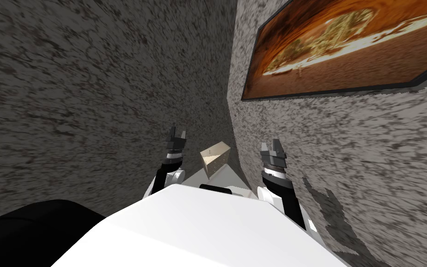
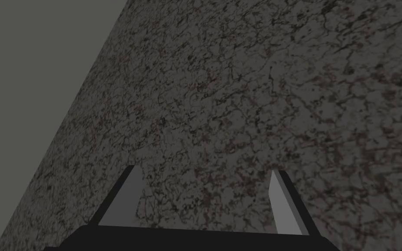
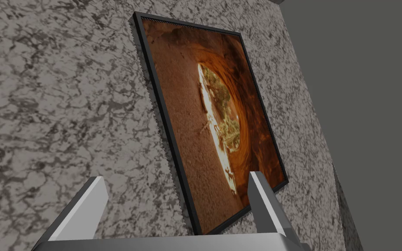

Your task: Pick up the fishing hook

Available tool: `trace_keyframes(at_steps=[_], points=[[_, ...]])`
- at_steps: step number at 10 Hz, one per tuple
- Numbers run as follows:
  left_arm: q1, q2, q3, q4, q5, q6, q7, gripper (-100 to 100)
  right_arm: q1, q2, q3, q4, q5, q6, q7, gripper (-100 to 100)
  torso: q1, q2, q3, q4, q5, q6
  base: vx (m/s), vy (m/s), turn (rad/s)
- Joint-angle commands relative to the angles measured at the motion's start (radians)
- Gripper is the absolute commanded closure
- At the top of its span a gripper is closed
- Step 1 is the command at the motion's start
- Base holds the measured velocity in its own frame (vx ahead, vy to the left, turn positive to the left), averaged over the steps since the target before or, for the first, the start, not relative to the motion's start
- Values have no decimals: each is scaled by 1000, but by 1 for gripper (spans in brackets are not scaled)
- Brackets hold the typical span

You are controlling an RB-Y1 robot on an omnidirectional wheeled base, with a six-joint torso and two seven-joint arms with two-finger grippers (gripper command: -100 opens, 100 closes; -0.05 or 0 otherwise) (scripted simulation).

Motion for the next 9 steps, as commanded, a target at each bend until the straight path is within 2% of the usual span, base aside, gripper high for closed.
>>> trace_keyframes(at_steps=[1,7,8,9], points=[[-13,16,2,32,11,11,8,-100,0,0,0,0,0,0,0,0,0,0,0,0,0,0,13,-31,-20],[-86,85,14,203,80,77,62,-100,0,0,0,0,0,0,0,0,-5,-3,-2,-1,-1,0,34,-78,-28],[-86,85,14,220,80,77,62,-100,0,0,0,0,0,0,0,0,-5,-3,-2,-1,-1,0,30,-58,-3],[-103,97,17,263,97,92,75,-100,0,0,0,0,0,0,0,0,-4,-2,-1,-1,-1,0,26,-48,-25]])
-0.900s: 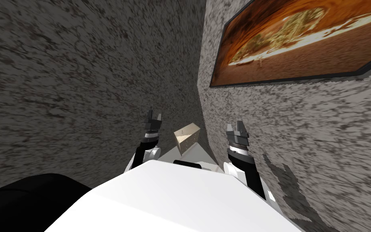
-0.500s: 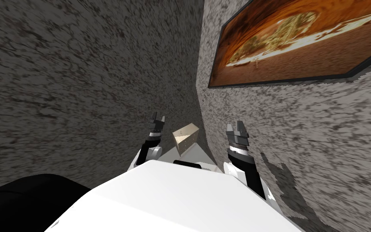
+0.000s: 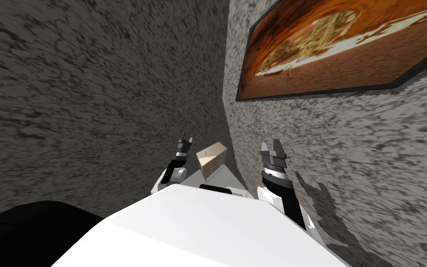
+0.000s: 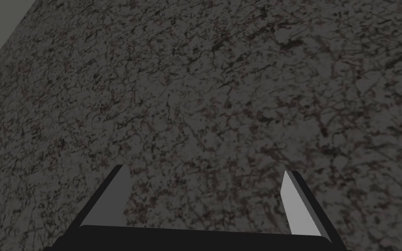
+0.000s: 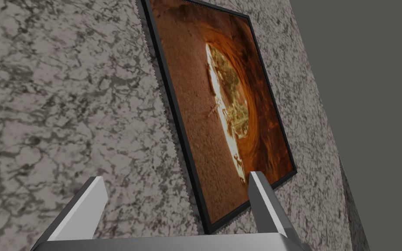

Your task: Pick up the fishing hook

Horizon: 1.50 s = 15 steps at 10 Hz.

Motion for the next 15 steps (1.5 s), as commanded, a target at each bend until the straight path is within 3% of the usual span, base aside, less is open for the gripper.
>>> trace_keyframes(at_steps=[1,6,11,13,15], points=[[-27,11,-2,50,22,28,16,-100,0,0,0,0,0,0,0,0,0,0,0,0,0,0,38,-71,-56],[-64,34,7,170,61,62,49,-100,0,0,0,0,0,0,0,0,1,0,0,0,0,0,32,-47,-26],[-125,65,23,322,128,118,105,-100,0,0,0,0,0,0,0,0,1,0,0,0,0,0,31,-44,-40],[-125,65,23,337,128,118,105,-100,0,0,0,0,0,0,0,0,1,0,0,0,0,0,21,-23,-6],[-146,75,29,396,152,137,126,-100,0,0,0,0,0,0,0,0,1,1,1,0,0,0,22,-33,-43]])
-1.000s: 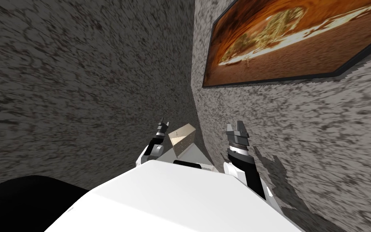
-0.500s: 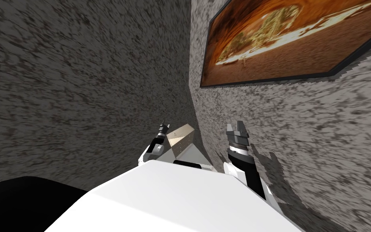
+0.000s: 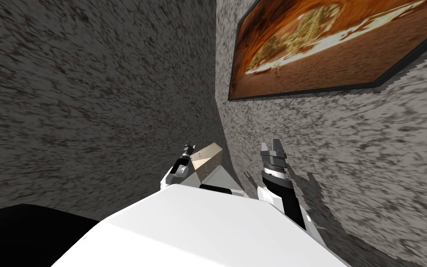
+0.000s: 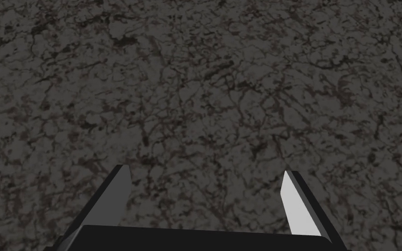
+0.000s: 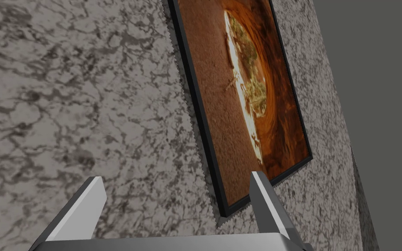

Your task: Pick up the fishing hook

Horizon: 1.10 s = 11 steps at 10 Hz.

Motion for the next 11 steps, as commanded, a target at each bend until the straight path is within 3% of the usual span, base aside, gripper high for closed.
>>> trace_keyframes(at_steps=[1,4,7,9,10,11], points=[[-27,11,7,50,28,17,25,-100,0,0,0,0,0,0,0,0,0,0,0,0,0,0,27,-38,-53],[-48,19,14,142,53,37,47,-100,0,0,0,0,0,0,0,0,0,-1,0,0,0,0,35,-30,-42],[-90,35,28,235,104,75,92,-100,0,0,0,0,0,0,0,0,0,-1,0,0,0,0,35,-34,-50],[-90,35,28,262,104,75,92,-100,0,0,0,0,0,0,0,0,0,0,0,0,0,0,19,-16,-16],[-110,43,36,297,129,94,115,-100,0,0,0,0,0,0,0,0,1,1,0,0,0,0,16,-18,-70],[-110,43,36,320,129,94,115,-100,0,0,0,0,0,0,0,0,1,0,0,0,0,0,23,-17,-39]])
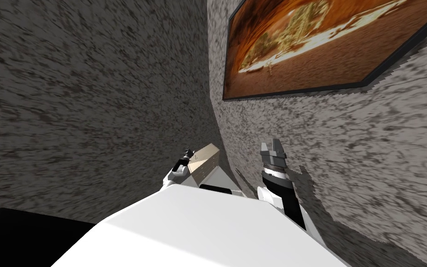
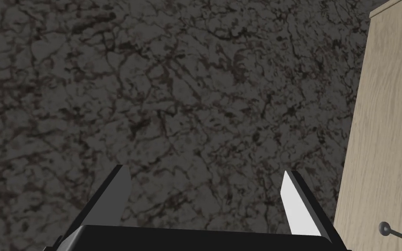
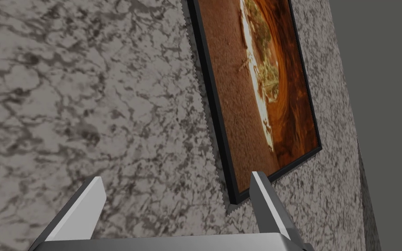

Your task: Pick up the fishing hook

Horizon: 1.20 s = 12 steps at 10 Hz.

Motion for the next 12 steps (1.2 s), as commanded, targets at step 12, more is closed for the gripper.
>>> trace_keyframes(at_steps=[12], points=[[-135,38,59,375,180,125,169,-100,0,0,0,0,0,0,0,0,1,0,0,0,0,0,29,-12,-56]])
